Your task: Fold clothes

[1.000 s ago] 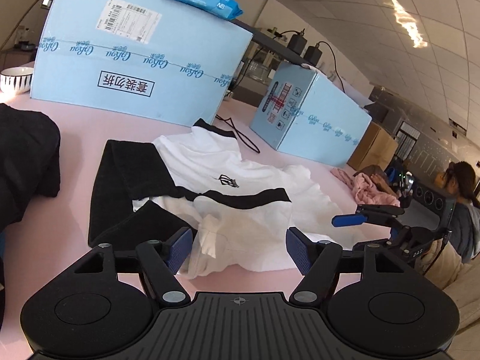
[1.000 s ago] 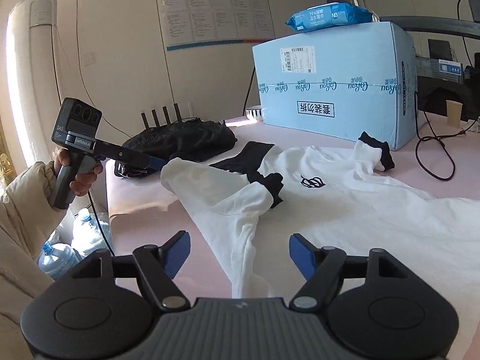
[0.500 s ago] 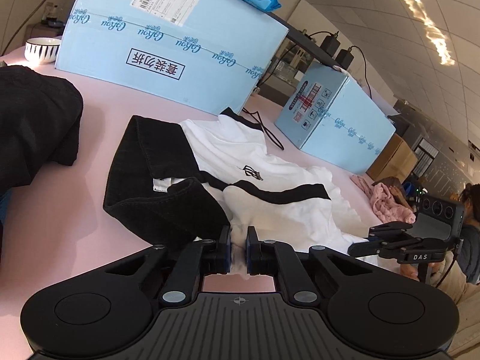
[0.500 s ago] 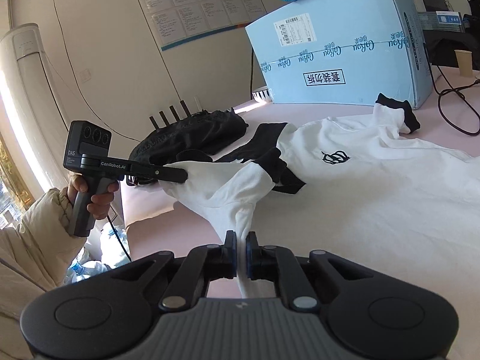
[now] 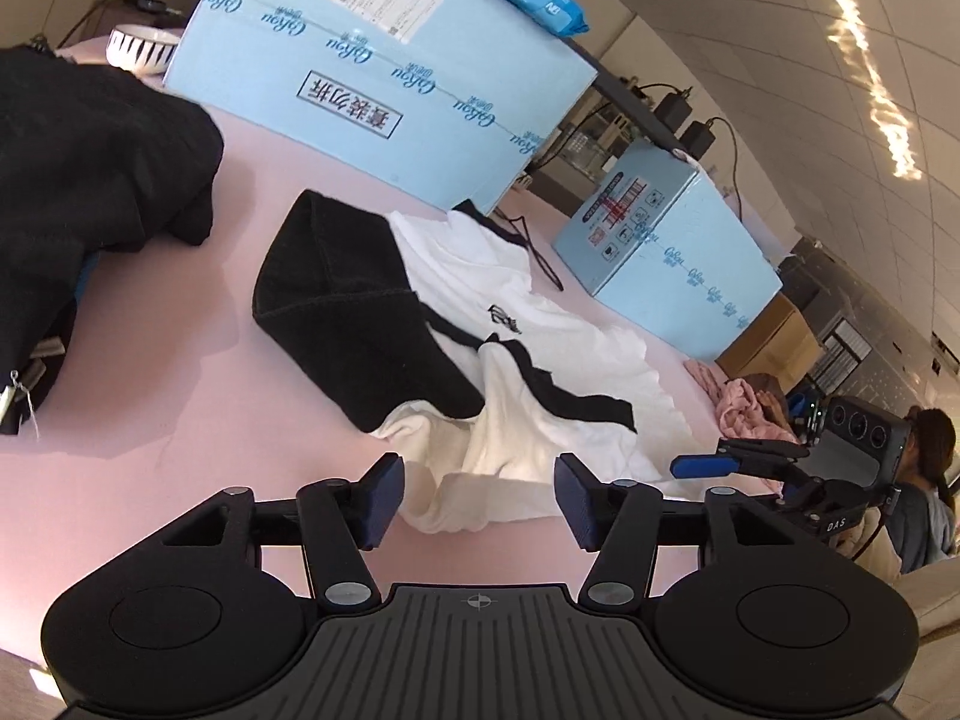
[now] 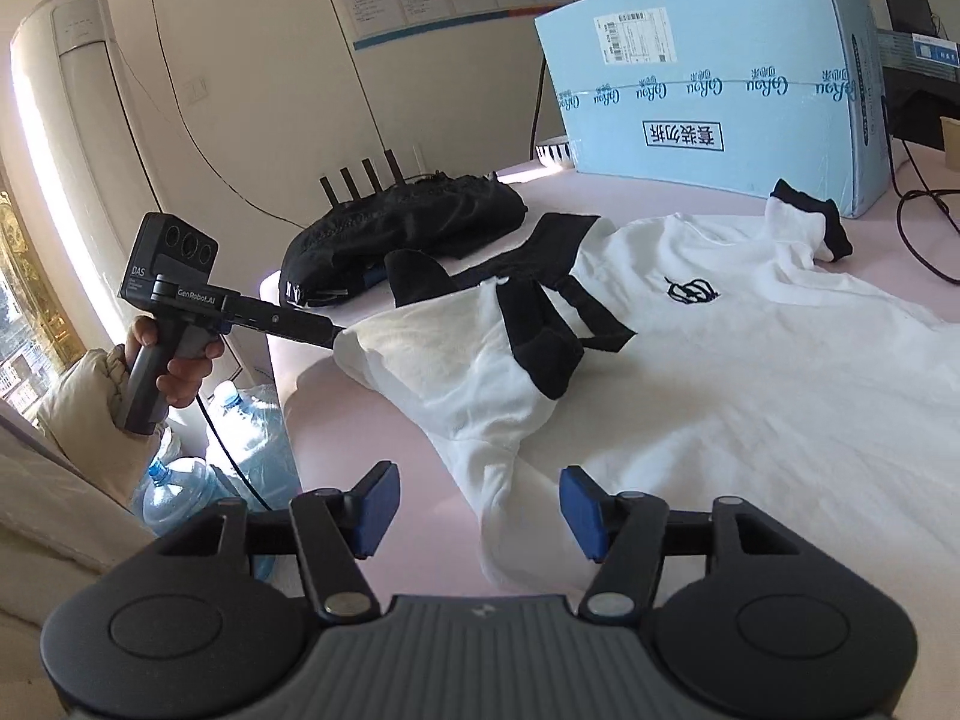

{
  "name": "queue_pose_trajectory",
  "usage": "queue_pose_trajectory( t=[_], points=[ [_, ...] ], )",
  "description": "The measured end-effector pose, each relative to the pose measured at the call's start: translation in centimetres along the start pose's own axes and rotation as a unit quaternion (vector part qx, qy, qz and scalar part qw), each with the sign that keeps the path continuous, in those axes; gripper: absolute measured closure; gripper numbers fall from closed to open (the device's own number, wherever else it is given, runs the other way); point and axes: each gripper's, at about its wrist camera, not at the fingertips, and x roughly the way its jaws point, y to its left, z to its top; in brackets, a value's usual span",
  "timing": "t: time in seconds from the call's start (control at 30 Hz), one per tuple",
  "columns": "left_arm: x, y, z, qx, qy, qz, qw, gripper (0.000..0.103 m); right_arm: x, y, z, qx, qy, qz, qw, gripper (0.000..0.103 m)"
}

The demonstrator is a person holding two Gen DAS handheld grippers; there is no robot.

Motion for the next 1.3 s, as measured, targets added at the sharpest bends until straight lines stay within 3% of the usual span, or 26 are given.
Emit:
queue_pose_trajectory(
  t=[0.1, 0.2, 0.3, 0.33, 0.4, 0.5, 0.57, 0.63, 0.7, 0.73, 0.83, 0.93, 1.0, 1.13, 1.2, 1.27, 1.3],
  points=[
    [2.2, -2.2, 1.5, 0.030, -0.020, -0.050, 0.9981, 0.029, -0.1, -0.1, 1.6, 0.036, -0.053, 0.064, 0.996, 0.029],
    [6.6, -1.6, 2.2, 0.001, -0.004, -0.047, 0.9989, 0.028, 2.9, -1.5, 2.2, 0.122, -0.042, 0.126, 0.984, 0.026],
    [9.5, 1.6, 0.9, -0.088, 0.041, -0.020, 0.9950, 0.028, 6.6, -4.1, 1.3, 0.203, 0.007, 0.086, 0.975, 0.026],
    [9.3, 2.2, 0.4, -0.100, 0.034, -0.030, 0.9939, 0.029, 7.5, -4.9, 1.0, 0.228, 0.026, 0.073, 0.970, 0.032],
    [8.1, 2.4, 0.1, -0.105, 0.016, -0.041, 0.9935, 0.029, 7.5, -6.5, 0.9, 0.292, 0.019, 0.108, 0.950, 0.027],
    [6.5, 1.7, 0.3, -0.081, -0.034, -0.078, 0.9931, 0.028, 4.7, -9.6, 2.6, 0.367, -0.054, 0.163, 0.914, 0.018],
    [6.2, 1.3, 0.5, -0.058, -0.066, -0.112, 0.9898, 0.026, 2.6, -11.5, 4.0, 0.385, -0.107, 0.139, 0.906, 0.007],
    [7.5, 1.3, 0.3, -0.051, -0.066, -0.132, 0.9877, 0.024, 1.3, -13.8, 6.3, 0.388, -0.145, 0.053, 0.909, 0.006],
    [10.0, 1.6, 0.2, -0.060, -0.041, -0.121, 0.9900, 0.024, 1.7, -15.7, 8.5, 0.355, -0.151, -0.007, 0.922, 0.006],
    [11.0, 1.9, 0.1, -0.058, -0.031, -0.105, 0.9923, 0.024, 2.6, -16.8, 10.2, 0.322, -0.142, -0.062, 0.934, 0.007],
    [11.5, 1.9, 0.1, -0.037, -0.037, -0.108, 0.9928, 0.020, 6.0, -18.7, 13.2, 0.249, -0.107, -0.147, 0.951, 0.010],
    [11.4, 2.6, -0.2, -0.036, -0.045, -0.147, 0.9875, 0.014, 8.3, -19.8, 14.5, 0.189, -0.134, -0.134, 0.964, 0.009],
    [11.1, 3.5, -0.1, -0.061, -0.051, -0.179, 0.9806, 0.012, 9.9, -20.4, 15.3, 0.160, -0.146, -0.169, 0.962, 0.005],
    [10.8, 4.6, -0.1, -0.095, -0.059, -0.208, 0.9717, 0.012, 13.0, -22.4, 15.1, 0.145, -0.093, -0.219, 0.960, 0.006],
    [10.8, 4.6, -0.1, -0.097, -0.060, -0.211, 0.9709, 0.012, 14.3, -23.3, 14.6, 0.161, -0.066, -0.221, 0.960, 0.018],
    [10.9, 4.6, -0.1, -0.098, -0.060, -0.212, 0.9705, 0.012, 15.3, -23.8, 14.2, 0.178, -0.049, -0.211, 0.960, 0.059],
    [10.9, 4.5, -0.1, -0.098, -0.059, -0.213, 0.9704, 0.012, 15.4, -23.6, 14.2, 0.175, -0.050, -0.216, 0.959, 0.068]
  ],
)
